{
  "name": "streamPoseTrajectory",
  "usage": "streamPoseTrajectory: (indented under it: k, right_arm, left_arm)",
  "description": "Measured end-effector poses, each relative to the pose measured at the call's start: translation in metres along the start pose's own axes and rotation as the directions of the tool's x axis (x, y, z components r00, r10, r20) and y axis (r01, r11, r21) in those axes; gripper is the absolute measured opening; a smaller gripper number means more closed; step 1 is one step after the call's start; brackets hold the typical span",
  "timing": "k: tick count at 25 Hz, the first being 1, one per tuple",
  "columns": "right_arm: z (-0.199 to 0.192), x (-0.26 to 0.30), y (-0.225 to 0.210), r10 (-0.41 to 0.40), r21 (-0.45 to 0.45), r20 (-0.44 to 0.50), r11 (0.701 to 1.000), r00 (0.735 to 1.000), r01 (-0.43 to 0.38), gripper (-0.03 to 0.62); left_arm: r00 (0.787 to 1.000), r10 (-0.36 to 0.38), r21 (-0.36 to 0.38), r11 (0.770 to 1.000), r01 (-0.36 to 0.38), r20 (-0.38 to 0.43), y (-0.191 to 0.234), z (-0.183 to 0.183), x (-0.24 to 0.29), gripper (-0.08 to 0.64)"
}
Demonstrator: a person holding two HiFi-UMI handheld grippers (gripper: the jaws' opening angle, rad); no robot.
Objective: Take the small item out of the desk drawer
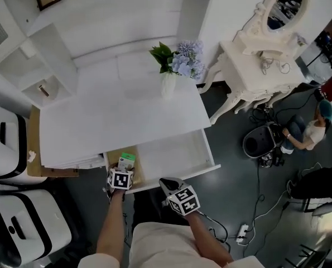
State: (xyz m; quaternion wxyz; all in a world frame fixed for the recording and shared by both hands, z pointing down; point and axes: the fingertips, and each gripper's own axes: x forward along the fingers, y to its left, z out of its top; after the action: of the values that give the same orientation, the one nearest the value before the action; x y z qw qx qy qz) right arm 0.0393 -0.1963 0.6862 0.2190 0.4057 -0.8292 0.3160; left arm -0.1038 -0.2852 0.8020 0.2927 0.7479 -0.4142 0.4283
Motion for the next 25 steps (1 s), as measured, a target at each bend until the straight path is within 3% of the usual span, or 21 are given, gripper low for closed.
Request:
streamPoseTrajectory:
  k: [8,14,25]
  right_arm:
    - [0.009,0.008,0.024,0.065,-0.050,0.006,0.997,0.998,-0.065,0.025]
    - [0.016,0.009,0.036,0.092,-0.090,0.017,0.992,0.996,-0.090,0.025]
    - [0.038,0.001,0.047,0.085,-0.131,0.067,0.988,0.994,-0.076,0.025]
  left_arm:
    - [0.986,0.043,-0.028,0.999,-0.039,0.159,-0.011,0.021,-0.054,0.357]
    - [0.954,0.129,-0.087,0.990,-0.109,0.270,-0.005,0.025,-0.098,0.357]
    - [0.898,0.177,-0.141,0.981,-0.130,0.403,-0.035,0.027,-0.158,0.357]
